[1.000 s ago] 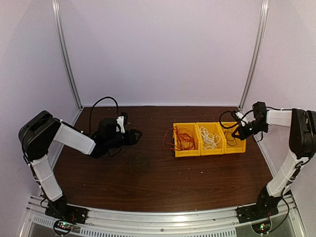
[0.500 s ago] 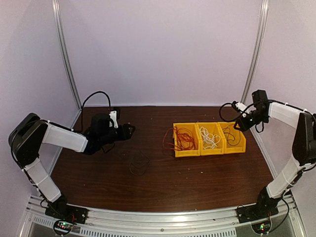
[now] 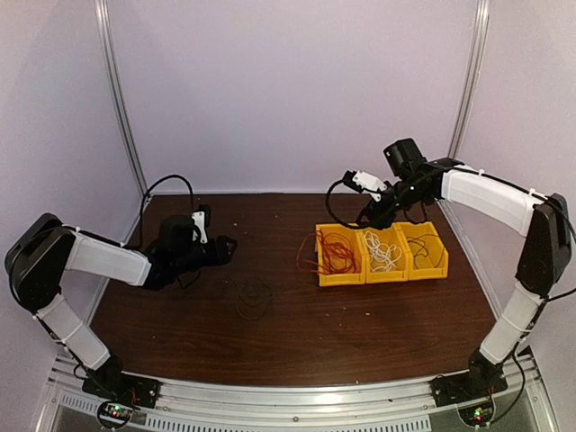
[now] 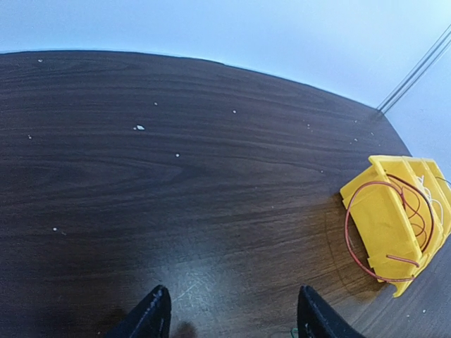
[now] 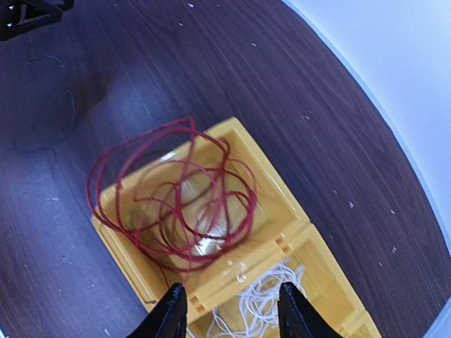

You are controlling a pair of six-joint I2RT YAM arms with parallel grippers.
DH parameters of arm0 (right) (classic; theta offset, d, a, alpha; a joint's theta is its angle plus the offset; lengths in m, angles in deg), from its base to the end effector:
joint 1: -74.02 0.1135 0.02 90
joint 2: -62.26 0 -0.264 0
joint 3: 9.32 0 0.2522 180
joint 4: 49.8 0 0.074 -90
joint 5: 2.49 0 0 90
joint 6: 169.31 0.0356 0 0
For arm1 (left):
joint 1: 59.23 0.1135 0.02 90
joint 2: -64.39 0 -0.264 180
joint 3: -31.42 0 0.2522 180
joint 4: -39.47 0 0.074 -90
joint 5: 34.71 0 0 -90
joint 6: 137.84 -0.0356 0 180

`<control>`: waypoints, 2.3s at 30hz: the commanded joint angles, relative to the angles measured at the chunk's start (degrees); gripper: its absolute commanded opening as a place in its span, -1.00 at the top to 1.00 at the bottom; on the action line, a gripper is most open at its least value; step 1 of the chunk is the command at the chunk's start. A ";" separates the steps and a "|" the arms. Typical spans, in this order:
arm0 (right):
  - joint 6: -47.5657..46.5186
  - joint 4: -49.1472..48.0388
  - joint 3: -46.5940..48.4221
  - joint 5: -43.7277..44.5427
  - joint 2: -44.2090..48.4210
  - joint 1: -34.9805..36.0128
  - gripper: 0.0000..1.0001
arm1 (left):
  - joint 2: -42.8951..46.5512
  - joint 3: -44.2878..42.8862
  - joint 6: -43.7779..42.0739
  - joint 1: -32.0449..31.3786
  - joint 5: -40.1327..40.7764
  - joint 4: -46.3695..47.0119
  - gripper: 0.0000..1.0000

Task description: Untangle the cables

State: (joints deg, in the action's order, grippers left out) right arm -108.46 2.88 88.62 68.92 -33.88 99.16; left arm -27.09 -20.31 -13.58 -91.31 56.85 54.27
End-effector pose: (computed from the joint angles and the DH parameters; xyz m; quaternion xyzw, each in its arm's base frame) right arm 0.3286 0.1667 0.3003 -0.4724 0.8028 0.1405 0.3355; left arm 0.2717 -0.1692 0.1699 -0.0234 0.8428 -0.2845 0.4563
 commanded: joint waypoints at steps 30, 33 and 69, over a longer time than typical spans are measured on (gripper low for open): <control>-5.37 4.10 18.86 -20.11 -31.54 25.76 0.07 | 9.26 15.87 3.44 3.25 -13.51 6.11 -0.24; -4.81 4.26 20.04 -20.87 -32.73 25.99 0.17 | 7.49 15.63 3.68 3.25 -16.42 7.60 -0.22; -2.51 8.12 37.18 -9.88 -1.78 12.97 1.00 | 4.76 13.90 1.59 3.16 -8.90 12.18 -0.95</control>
State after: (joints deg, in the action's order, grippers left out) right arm -111.06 12.63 121.30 55.33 -42.38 118.44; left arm -28.49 -7.81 -9.19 -88.53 42.28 61.81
